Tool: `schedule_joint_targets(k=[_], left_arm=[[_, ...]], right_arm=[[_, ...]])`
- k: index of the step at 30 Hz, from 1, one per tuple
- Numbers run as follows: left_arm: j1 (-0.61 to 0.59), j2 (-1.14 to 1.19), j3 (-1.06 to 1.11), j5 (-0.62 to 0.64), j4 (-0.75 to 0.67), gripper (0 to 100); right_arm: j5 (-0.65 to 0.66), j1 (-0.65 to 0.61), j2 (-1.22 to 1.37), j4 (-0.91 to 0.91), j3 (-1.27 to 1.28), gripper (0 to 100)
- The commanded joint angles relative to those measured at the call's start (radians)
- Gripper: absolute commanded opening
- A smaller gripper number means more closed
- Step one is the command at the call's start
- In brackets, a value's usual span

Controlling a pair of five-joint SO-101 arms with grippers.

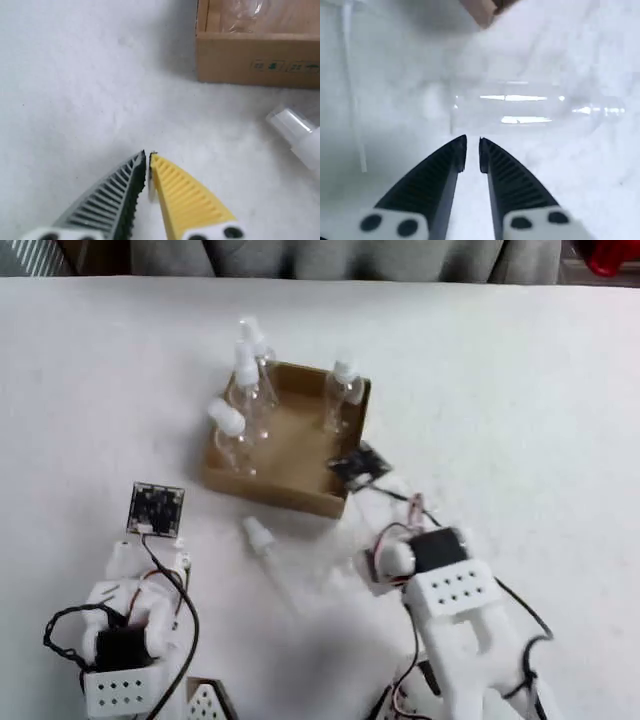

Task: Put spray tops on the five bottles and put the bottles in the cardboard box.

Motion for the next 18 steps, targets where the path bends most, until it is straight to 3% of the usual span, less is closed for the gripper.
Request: schedule_joint_targets(k=[1,6,11,18], left_arm=[[-0.015,-0.008,-0.003,-0.008,-0.008,2],[-0.015,-0.008,-0.003,-0.008,-0.006,2],[-0.015,-0.008,-0.003,-0.008,-0.006,2],[-0.015,-0.008,-0.003,-0.008,-0.006,2]], right_arm=[[0.012,0.085,-0.073,0.085,-0.031,1.6],[-0.035,0.189,-0.094,0.094,-0.034,1.6],[-0.279,0.206,-0.093,-0.025,-0.035,2.4],[-0.509,0.147,-0.093,-0.087,-0.035,26.2]])
